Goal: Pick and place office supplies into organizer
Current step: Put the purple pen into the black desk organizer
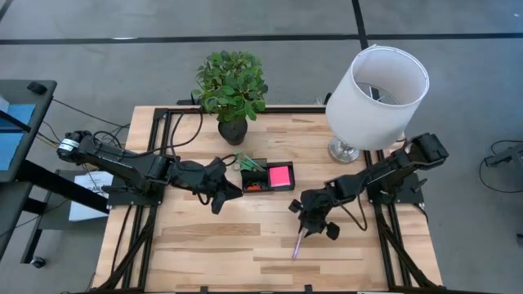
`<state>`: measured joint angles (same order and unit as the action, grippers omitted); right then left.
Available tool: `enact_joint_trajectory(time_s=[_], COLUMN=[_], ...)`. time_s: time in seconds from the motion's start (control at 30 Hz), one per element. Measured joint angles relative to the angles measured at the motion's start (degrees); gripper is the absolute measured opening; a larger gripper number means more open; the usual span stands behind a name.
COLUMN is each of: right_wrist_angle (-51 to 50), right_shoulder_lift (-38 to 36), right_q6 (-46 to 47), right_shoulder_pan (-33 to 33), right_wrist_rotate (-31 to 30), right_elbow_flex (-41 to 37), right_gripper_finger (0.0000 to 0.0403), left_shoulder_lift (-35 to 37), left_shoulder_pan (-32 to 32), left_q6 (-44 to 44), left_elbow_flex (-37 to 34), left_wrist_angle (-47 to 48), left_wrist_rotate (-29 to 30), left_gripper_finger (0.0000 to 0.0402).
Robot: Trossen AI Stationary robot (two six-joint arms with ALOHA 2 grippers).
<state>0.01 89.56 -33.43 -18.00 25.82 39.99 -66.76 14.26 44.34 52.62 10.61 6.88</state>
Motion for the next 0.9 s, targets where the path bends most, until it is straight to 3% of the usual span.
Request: enact_joint_trajectory(time_s=[0.4, 0.5, 0.8, 0.9], right_wrist_angle=[14.24, 14.01, 30.24, 34.26], right_shoulder_lift=[1.1, 3.66, 16.41, 20.79], right_q6=[-1.69, -2.19, -2.97, 0.66], right_shoulder_pan=[2.43, 2.28, 3.03, 3.82], right_wrist_rotate=[-0.34, 0.28, 4.44, 8.96], right_elbow_flex=[-9.22, -9.9, -9.51, -9.25], right_gripper_finger=[0.0097, 0.0098, 0.0098, 0.0098], left_shoulder_lift=[0.02, 0.0, 0.02, 0.02], left_shoulder_pan=[0.0, 0.0, 0.0, 0.0], left_q6=[-0.17, -0.48, -0.46, -0.46], left_elbow_flex=[0.01, 0.0, 0.0, 0.0], left_wrist_angle=[0.7, 0.73, 1.99, 1.99], left_wrist_rotate=[7.34, 7.34, 8.98, 8.84], left_gripper_finger=[0.0071, 0.0071, 0.0071, 0.0071])
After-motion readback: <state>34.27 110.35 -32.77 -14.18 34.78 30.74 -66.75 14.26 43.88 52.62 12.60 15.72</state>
